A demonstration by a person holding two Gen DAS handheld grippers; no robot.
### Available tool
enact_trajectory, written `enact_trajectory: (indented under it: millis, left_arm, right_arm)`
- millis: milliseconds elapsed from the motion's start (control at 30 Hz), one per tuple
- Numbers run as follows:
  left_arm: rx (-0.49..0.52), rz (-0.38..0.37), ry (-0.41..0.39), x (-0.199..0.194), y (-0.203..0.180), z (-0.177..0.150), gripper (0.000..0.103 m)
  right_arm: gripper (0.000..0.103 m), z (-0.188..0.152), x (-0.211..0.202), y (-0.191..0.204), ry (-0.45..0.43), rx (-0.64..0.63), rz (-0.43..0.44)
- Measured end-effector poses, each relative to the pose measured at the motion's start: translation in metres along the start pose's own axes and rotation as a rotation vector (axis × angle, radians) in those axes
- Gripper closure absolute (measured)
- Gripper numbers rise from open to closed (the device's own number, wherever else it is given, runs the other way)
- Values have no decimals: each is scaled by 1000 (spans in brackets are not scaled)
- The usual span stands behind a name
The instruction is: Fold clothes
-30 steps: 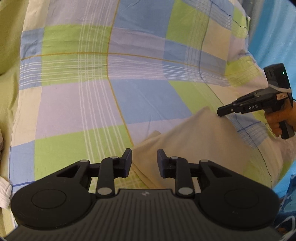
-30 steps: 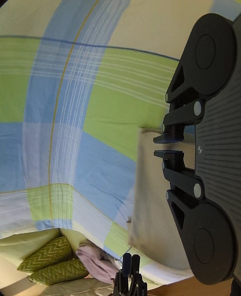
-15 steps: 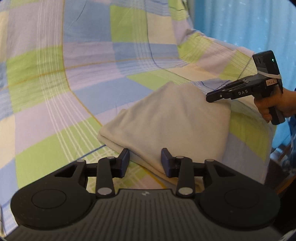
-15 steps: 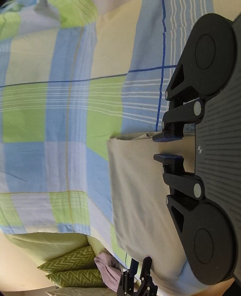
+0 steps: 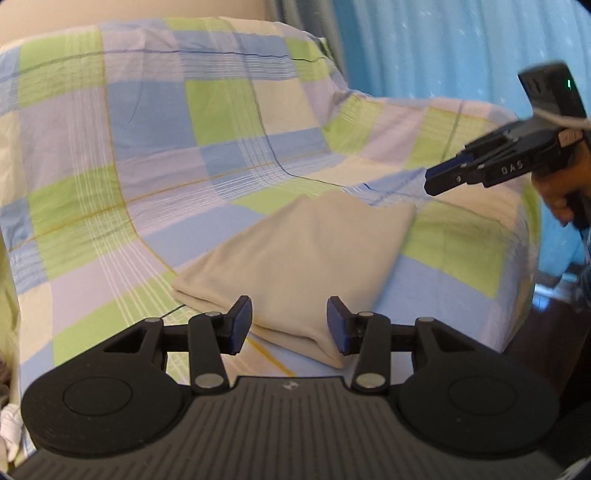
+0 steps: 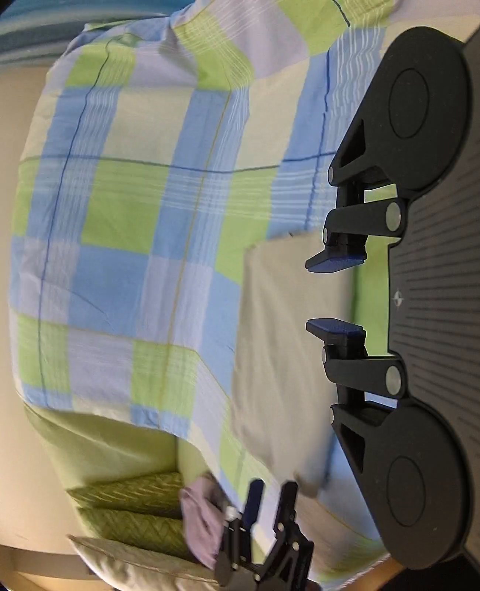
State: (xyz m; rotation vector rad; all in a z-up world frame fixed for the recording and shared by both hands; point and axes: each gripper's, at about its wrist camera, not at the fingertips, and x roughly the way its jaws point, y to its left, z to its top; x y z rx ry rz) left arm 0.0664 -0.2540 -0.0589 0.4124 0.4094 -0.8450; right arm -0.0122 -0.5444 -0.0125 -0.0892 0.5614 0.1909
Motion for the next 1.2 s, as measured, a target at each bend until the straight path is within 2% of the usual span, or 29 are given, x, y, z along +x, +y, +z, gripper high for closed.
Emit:
enact_trajectory:
  millis: [33,67,167,233,300,400,567,633,733,767,800,833,867,1000,1100,1200]
  left_arm:
    - [9,-1,44,6,-2,-2,63]
    - [10,1,50,7,-3,-4,63]
    - [69,17,26,-9,-9,1,65]
    - [190,30,21,-18,-21,2,61]
    - [360,33,33,-21,-37,-3,50]
    - [542,36,64,-11,-55,-16,47]
    - [644,73,40,8,-66,-19,42]
    - [718,105,45,16,-73,-17,42]
    - [793,150,65,28,-79,-13,42]
    - [809,159,73,31,-80,-12,47]
    - [815,158,86,33,-80,-11,61]
    - [811,153,102,35,-79,-10,69]
    - [807,151,108,34,-77,-9,77]
    - [744,134,104,14,-56,-5,85]
    - [719,110,116,-12,-39,-9,86]
    - [716,69,162,-33,-26,-25,84]
  right_arm:
    - [72,-1,0,8,22,-22,-9]
    - [72,-3,2,13,50,-54,-18]
    - [71,-8,7,28,140,-150,-45]
    - [61,-10,8,36,159,-236,-53]
    - [58,-13,14,45,179,-355,-67]
    - [58,-21,33,58,189,-591,-94]
    - [58,-33,65,80,200,-987,-140]
    - [58,-36,73,82,185,-1094,-146]
    - [62,-34,81,76,184,-1088,-144]
    - [64,-32,83,74,191,-1062,-142]
    - [75,-30,84,72,198,-1036,-140]
    - [95,-29,85,70,206,-1009,-138]
    - [98,-29,86,71,223,-987,-141]
    - [99,-28,70,82,244,-930,-117]
    - [99,-22,43,107,253,-912,-68]
    - [99,-17,17,137,278,-895,-2]
